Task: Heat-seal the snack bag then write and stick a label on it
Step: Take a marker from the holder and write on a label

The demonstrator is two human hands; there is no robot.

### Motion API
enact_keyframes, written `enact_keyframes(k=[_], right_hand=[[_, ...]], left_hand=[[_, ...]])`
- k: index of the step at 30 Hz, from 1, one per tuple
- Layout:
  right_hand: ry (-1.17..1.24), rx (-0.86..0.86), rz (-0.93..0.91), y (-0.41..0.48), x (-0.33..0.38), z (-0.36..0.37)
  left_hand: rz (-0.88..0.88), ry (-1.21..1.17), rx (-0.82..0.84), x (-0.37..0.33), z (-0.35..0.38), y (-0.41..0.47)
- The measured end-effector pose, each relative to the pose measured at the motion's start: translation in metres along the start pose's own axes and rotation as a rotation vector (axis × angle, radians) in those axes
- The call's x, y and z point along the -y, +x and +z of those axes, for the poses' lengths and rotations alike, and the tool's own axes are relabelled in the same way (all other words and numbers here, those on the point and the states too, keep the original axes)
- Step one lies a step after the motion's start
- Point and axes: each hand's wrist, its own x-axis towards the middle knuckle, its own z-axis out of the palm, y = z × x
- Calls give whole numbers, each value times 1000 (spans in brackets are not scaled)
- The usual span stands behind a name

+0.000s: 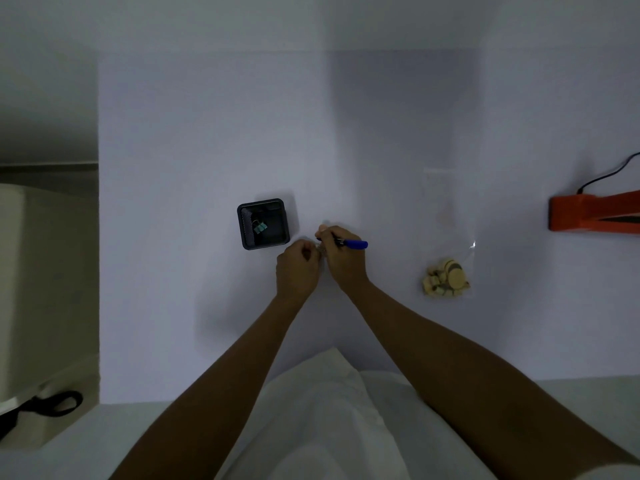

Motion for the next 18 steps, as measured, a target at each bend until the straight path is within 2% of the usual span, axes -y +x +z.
enact_keyframes(k=[12,18], right_hand=[[61,-38,68,-2,-1,2],[23,-94,31,-4,-3,-2]], left_hand=[[24,79,3,2,1,-4],[-11,101,-30,4,1,-1]])
